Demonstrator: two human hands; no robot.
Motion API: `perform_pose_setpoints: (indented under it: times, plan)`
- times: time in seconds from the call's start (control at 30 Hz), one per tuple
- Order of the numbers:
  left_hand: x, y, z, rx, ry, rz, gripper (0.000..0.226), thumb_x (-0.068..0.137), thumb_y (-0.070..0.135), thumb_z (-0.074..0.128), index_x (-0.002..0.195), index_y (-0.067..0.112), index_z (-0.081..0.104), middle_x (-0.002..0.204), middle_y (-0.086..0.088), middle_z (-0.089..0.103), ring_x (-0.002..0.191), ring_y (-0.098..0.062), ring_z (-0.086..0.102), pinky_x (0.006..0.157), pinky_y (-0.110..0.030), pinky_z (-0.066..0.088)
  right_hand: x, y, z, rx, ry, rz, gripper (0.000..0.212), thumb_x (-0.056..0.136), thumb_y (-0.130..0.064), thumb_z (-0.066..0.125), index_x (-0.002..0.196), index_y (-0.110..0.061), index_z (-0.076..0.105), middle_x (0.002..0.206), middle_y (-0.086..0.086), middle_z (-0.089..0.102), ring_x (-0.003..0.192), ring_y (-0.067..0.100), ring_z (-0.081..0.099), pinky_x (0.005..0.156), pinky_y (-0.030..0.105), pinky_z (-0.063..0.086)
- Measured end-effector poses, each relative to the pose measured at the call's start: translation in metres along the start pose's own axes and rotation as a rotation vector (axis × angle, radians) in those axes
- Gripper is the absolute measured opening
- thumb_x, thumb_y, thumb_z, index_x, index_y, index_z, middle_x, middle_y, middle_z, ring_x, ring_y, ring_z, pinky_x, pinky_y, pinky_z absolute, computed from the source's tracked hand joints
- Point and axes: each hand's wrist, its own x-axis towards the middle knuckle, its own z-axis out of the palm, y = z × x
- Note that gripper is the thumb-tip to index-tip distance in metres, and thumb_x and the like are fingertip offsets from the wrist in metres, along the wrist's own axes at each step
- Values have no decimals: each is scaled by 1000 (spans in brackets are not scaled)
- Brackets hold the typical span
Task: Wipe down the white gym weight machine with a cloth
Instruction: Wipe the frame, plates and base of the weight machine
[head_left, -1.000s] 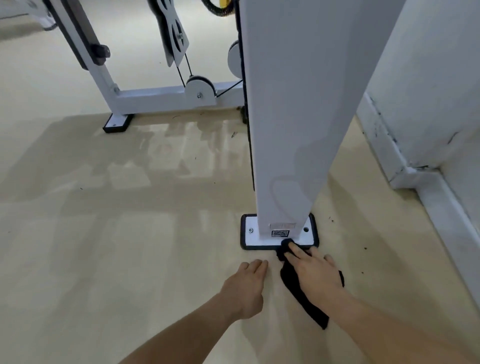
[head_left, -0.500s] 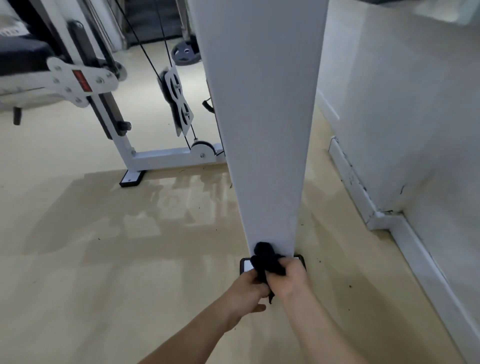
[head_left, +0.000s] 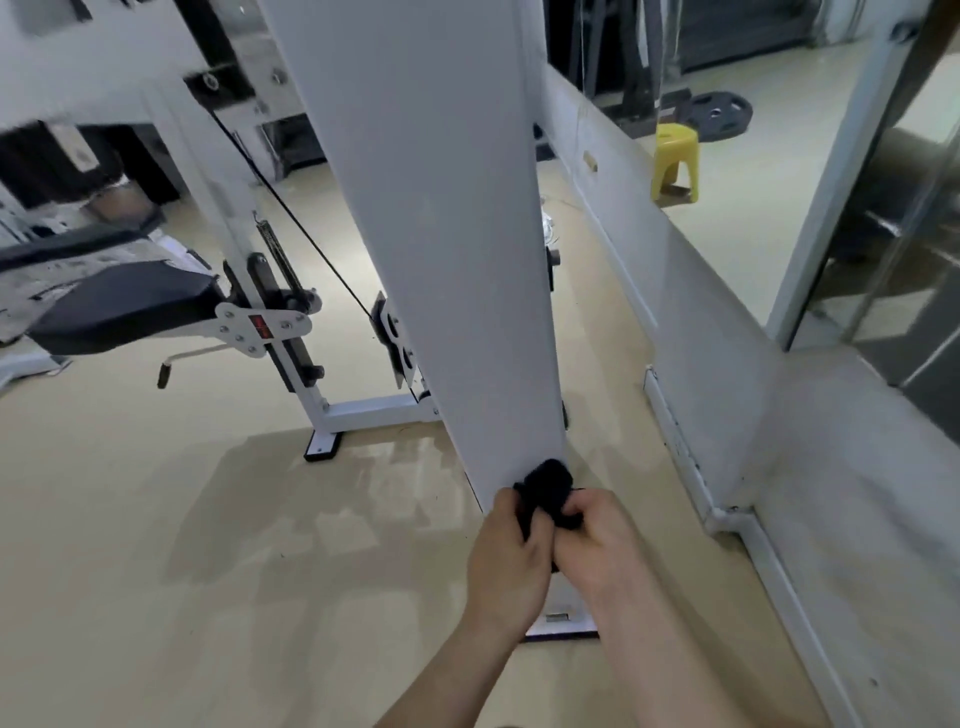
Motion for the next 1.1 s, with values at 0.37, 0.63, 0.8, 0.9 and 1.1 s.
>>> perform_pose_setpoints:
  times: [0.37,0.63,0.8,0.9,1.1]
  plan:
    - [-27,183,-140,83,188,181,17,86,19,52,100,26,60,90,11,66,82,-10,62,66,-28,47,-146,-84,130,-593,10,-327,25,84,19,52,108,12,57,92,28,66,74,35,65,56,38,56]
    - [-50,286,-232,-294,317,308,49,86,5,58,102,51,58,98,22,64,91,2,61,78,-15,47,-252,-110,226,-938,113,-785,16,79,-16,64,83,-21,48,85,4,66,76,29,67,65,46,59]
    - [-62,352,-274,-262,370,513,56,80,9,48,131,32,57,107,10,51,101,-4,52,88,-12,42,-311,-137,277,-909,85,-997,17,79,-10,61,79,-25,53,73,-4,67,67,18,65,53,27,48]
    - [-64,387,-300,-228,387,605,58,82,8,47,134,34,52,109,5,49,104,-6,49,94,-13,38,-340,-153,303,-867,31,-1105,17,84,-15,65,79,-27,53,73,-6,68,66,14,65,57,28,52]
    - [-61,458,-358,-179,551,851,51,94,10,44,144,19,43,111,5,46,101,-8,49,93,-12,37,-407,-191,370,-799,-169,-1377,27,87,-17,67,78,-36,50,69,-5,68,57,12,65,53,33,55]
